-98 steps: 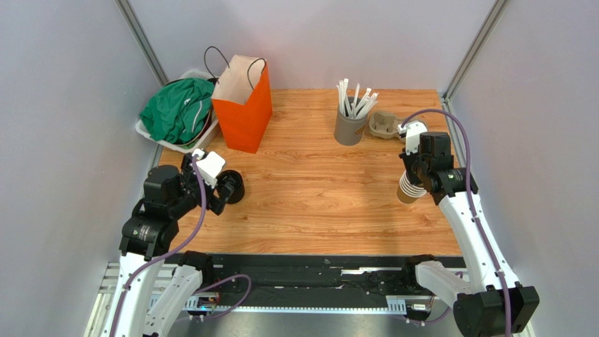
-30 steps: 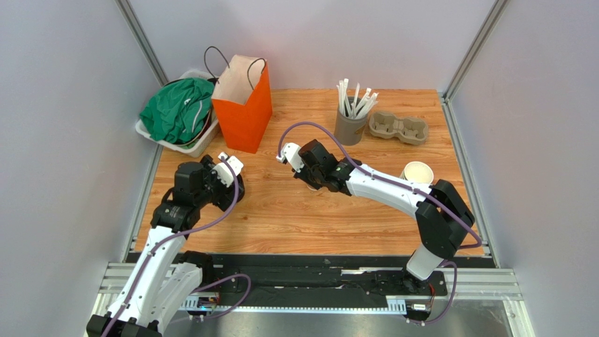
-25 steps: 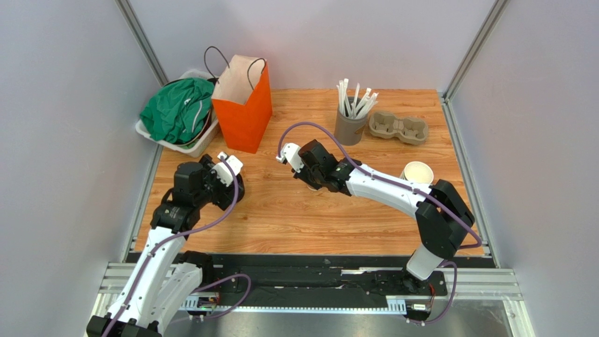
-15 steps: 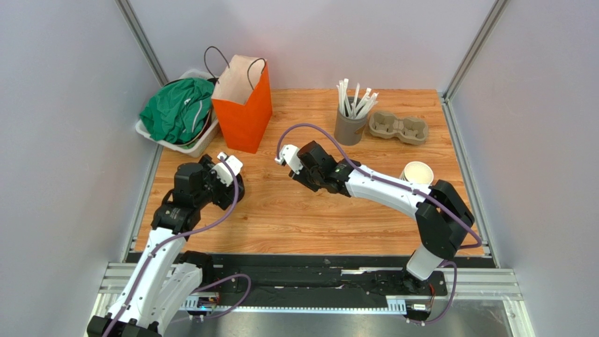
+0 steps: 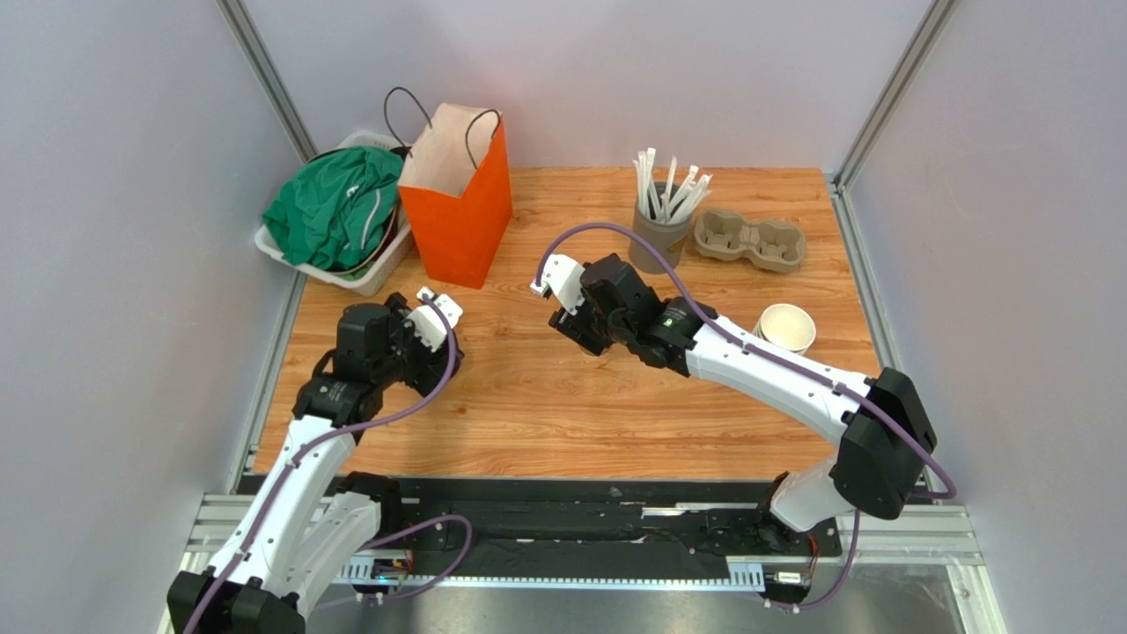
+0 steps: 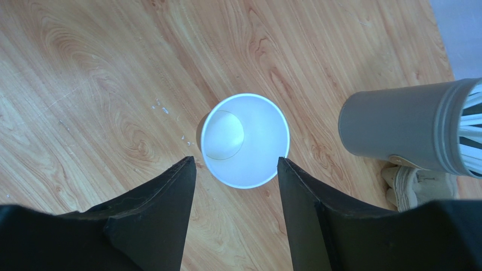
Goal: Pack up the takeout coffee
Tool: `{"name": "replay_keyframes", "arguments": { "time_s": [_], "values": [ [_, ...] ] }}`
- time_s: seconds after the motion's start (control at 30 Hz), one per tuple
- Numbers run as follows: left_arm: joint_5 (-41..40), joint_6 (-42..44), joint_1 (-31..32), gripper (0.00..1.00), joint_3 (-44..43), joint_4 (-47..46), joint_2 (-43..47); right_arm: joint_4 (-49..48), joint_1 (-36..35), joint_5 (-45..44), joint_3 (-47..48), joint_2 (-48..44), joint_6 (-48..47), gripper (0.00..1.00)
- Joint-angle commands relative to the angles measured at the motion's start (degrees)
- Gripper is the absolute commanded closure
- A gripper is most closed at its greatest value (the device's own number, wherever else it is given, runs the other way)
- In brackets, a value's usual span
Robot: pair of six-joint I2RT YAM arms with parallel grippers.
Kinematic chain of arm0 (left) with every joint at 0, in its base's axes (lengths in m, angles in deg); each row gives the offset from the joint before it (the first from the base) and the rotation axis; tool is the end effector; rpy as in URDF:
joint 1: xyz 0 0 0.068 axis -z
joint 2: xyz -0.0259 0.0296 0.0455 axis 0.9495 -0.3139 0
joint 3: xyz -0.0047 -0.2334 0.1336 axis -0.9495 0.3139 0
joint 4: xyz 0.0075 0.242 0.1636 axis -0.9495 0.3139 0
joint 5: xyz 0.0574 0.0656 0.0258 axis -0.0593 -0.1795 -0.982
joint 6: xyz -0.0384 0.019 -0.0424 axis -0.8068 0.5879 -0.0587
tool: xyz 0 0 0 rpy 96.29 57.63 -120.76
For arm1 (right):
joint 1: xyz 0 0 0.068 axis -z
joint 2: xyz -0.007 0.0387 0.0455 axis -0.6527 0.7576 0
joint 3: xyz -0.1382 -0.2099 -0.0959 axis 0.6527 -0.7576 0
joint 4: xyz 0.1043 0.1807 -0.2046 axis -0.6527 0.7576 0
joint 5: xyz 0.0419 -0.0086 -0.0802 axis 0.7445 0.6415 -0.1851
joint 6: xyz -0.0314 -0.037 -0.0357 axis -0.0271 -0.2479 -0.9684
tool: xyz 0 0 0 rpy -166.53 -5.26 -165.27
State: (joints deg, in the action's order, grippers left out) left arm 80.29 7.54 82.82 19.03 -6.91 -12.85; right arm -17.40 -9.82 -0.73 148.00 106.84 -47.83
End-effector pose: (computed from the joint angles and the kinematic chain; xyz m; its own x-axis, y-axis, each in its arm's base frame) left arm 0.2062 -0.0472 0.2405 -0.3505 0.5635 -0.7481 0.5492 0.7707 0.3232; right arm 0.2403 0.2795 0.2692 -0.1492 -0.7492 -0.6454 -0.7825 0.4884 -0.3861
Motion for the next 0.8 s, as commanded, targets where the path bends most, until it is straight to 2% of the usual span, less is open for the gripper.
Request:
{"name": "replay_keyframes", "arguments": {
  "time_s": [0.0,0.3,0.43,0.57,0.77],
  "values": [
    [3.0,0.5,-0.3,0.01,-0.8,-1.6,-1.8,-1.6,-0.2,-2.5,0.9,-1.6,-1.7,0.39],
    [4.1,0.3,-0.4,0.07,-5.0,1.3,-11.9,-2.7,-0.1,-4.1,0.0,-2.8,-2.4,0.38],
    [3.7,-0.2,-0.3,0.1,-5.6,1.0,-12.5,-3.1,0.1,-4.4,-0.2,-3.0,-2.5,0.39],
    [4.8,-0.6,-0.3,0.25,-5.3,0.9,-11.3,-3.2,0.0,-4.8,-0.3,-2.2,-2.5,0.39],
    [6.3,-0.2,-0.3,0.26,-4.8,1.2,-11.2,-3.3,0.2,-5.3,-0.2,-2.2,-2.6,0.39]
  ]
}}
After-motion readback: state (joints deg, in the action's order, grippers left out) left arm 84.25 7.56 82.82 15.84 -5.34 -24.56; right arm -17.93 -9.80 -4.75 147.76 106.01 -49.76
